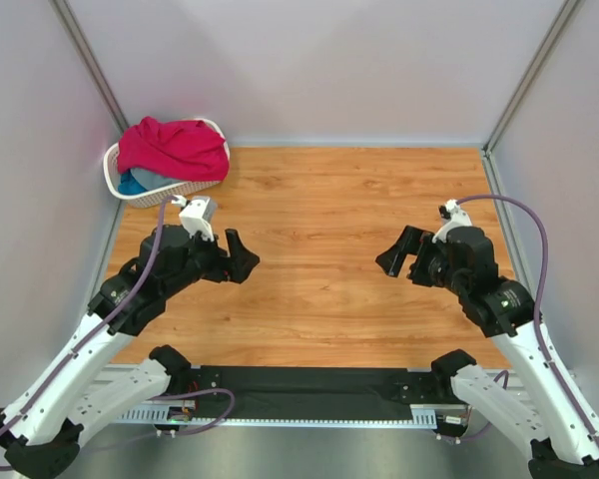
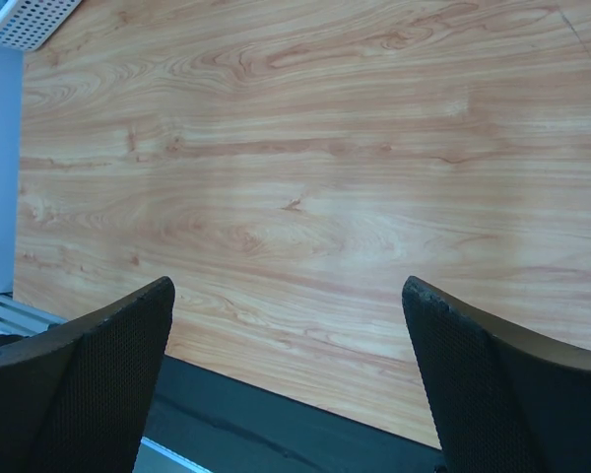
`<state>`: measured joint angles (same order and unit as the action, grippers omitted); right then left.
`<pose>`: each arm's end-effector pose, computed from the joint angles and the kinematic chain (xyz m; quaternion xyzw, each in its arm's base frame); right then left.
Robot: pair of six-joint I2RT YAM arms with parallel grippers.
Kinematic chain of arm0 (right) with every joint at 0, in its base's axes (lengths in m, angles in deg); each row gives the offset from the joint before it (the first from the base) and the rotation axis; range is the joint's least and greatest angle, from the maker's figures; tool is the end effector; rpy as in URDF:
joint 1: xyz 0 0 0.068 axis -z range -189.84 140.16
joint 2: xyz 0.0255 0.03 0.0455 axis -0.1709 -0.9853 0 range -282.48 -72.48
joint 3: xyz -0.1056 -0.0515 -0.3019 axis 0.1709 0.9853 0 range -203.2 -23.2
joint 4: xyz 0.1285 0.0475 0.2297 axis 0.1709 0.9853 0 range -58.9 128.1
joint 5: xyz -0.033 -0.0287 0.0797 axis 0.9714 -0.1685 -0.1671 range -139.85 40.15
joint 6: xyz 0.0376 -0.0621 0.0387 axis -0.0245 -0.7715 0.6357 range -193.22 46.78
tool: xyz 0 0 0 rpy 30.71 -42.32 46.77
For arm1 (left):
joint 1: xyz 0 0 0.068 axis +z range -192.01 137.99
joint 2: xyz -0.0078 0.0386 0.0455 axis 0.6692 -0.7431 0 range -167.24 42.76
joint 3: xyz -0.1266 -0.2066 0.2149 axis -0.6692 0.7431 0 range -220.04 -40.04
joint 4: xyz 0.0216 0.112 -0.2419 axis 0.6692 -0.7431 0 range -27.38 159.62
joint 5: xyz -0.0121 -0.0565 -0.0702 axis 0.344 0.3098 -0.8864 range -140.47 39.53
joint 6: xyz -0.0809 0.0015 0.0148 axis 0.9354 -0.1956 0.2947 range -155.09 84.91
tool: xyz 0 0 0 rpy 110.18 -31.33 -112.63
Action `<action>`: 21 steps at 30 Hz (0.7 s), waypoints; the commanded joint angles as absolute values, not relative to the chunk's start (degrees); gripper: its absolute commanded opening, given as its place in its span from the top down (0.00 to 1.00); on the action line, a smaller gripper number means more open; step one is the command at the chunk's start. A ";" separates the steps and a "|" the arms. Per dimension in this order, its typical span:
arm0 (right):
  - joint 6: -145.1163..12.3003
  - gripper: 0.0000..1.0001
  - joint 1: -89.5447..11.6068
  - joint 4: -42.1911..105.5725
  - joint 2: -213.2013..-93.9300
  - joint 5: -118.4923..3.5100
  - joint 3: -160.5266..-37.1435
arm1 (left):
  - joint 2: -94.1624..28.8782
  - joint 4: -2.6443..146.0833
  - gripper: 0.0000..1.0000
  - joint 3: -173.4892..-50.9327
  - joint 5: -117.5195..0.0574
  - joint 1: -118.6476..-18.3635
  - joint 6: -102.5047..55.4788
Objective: Fold and stack the t-shirts
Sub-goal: Grab the tshirt from the pile
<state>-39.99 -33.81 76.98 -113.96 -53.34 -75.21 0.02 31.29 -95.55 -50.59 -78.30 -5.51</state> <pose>0.1240 0.0598 0.3440 0.0578 0.8863 0.2433 0.3899 0.1216 -0.0894 0.3796 0.0501 0.8445 -0.2907 0.4470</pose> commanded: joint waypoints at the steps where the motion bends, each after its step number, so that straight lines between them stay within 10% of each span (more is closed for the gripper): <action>1: -40.35 0.00 -34.01 77.67 -113.09 -52.32 -79.62 | -0.04 31.91 0.05 -97.34 -40.56 -78.39 -4.50; 7: -41.32 0.00 -34.01 77.86 -111.87 -48.11 -81.91 | -12.32 29.89 0.06 -109.19 -25.34 -72.96 -9.68; 21: -38.68 0.00 -34.01 71.79 -110.36 -59.69 -76.20 | -45.10 40.43 0.19 -130.72 -38.06 -43.69 -9.27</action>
<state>-39.57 -33.79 74.69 -109.76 -56.22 -77.33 -38.45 36.75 -126.21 -33.67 -48.90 -9.68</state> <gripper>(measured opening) 0.998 0.820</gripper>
